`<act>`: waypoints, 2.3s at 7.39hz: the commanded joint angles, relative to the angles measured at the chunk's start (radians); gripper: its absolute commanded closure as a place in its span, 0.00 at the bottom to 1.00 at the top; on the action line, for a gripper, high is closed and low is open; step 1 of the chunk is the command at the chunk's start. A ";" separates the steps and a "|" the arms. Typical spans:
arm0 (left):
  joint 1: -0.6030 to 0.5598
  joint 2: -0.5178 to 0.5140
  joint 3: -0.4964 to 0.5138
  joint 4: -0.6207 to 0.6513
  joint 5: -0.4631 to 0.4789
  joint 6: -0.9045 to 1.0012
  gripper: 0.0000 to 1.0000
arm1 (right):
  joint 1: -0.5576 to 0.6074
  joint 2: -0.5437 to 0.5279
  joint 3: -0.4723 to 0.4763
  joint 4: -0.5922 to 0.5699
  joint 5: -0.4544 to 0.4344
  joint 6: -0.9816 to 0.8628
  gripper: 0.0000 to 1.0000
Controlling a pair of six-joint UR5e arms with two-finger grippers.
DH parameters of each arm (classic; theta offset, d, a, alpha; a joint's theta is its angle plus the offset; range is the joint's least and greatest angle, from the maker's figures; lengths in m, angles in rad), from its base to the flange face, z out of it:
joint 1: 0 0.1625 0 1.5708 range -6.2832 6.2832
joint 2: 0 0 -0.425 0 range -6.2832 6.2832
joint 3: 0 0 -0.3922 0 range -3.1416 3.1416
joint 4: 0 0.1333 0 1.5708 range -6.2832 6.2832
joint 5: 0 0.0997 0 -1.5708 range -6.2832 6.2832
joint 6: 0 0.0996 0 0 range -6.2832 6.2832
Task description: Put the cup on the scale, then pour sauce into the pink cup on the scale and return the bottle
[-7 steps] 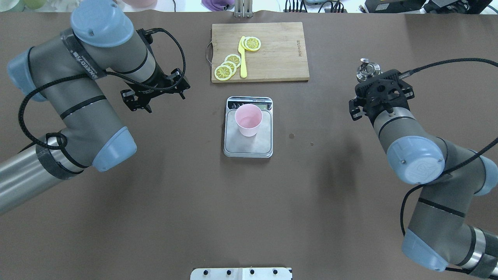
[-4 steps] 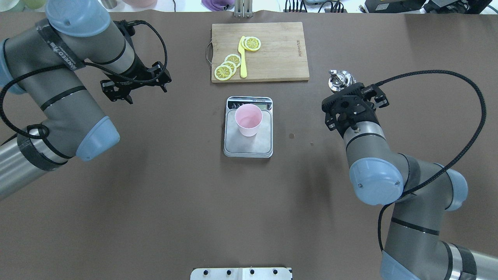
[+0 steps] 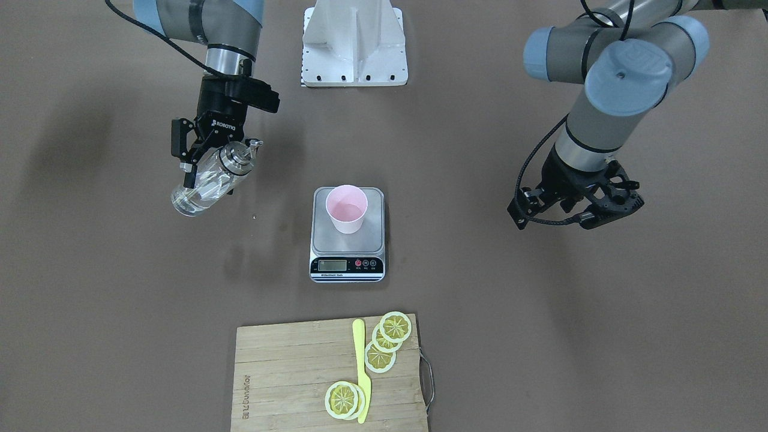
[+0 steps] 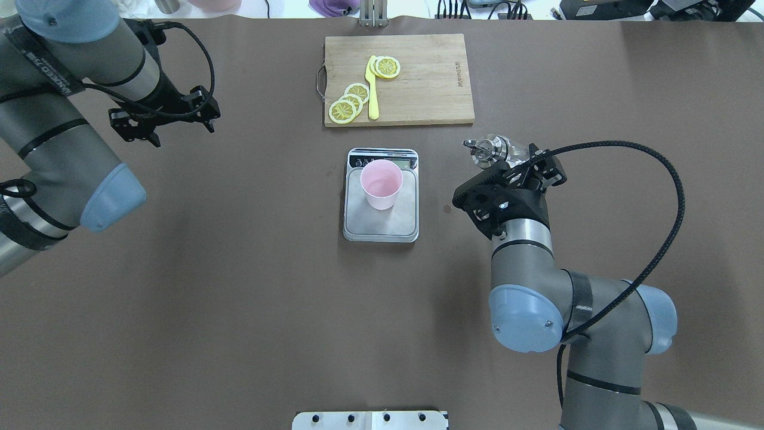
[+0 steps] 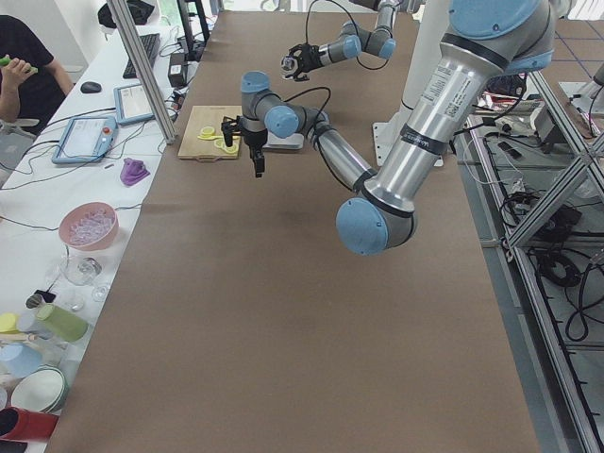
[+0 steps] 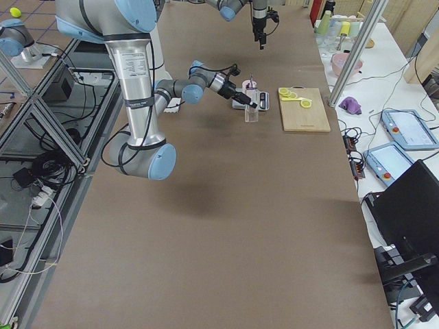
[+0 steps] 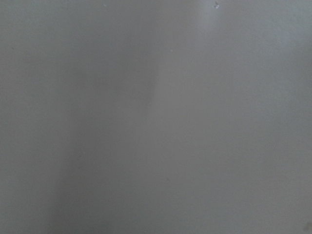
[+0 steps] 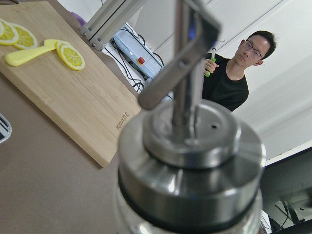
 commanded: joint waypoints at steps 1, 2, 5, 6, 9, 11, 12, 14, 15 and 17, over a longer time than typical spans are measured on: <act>-0.047 0.046 0.000 0.000 -0.017 0.086 0.02 | -0.026 0.036 -0.011 -0.103 -0.053 0.000 1.00; -0.073 0.066 0.000 0.000 -0.042 0.128 0.02 | -0.029 0.051 -0.012 -0.146 -0.063 -0.002 1.00; -0.110 0.087 0.005 0.002 -0.044 0.192 0.02 | -0.032 0.085 -0.012 -0.327 -0.126 -0.006 1.00; -0.112 0.089 0.008 0.002 -0.044 0.199 0.02 | -0.034 0.100 -0.033 -0.346 -0.135 -0.006 1.00; -0.115 0.095 0.009 0.002 -0.044 0.199 0.02 | -0.034 0.183 -0.131 -0.378 -0.175 -0.017 1.00; -0.115 0.097 0.025 -0.001 -0.044 0.199 0.02 | -0.034 0.191 -0.132 -0.423 -0.207 -0.031 1.00; -0.115 0.097 0.032 -0.004 -0.044 0.199 0.02 | -0.034 0.194 -0.132 -0.462 -0.230 -0.032 1.00; -0.115 0.100 0.048 -0.011 -0.060 0.199 0.02 | -0.026 0.192 -0.135 -0.519 -0.264 -0.033 1.00; -0.115 0.100 0.058 -0.014 -0.065 0.200 0.02 | -0.026 0.192 -0.138 -0.538 -0.274 -0.033 1.00; -0.115 0.101 0.062 -0.012 -0.065 0.206 0.02 | -0.032 0.212 -0.182 -0.536 -0.276 -0.025 1.00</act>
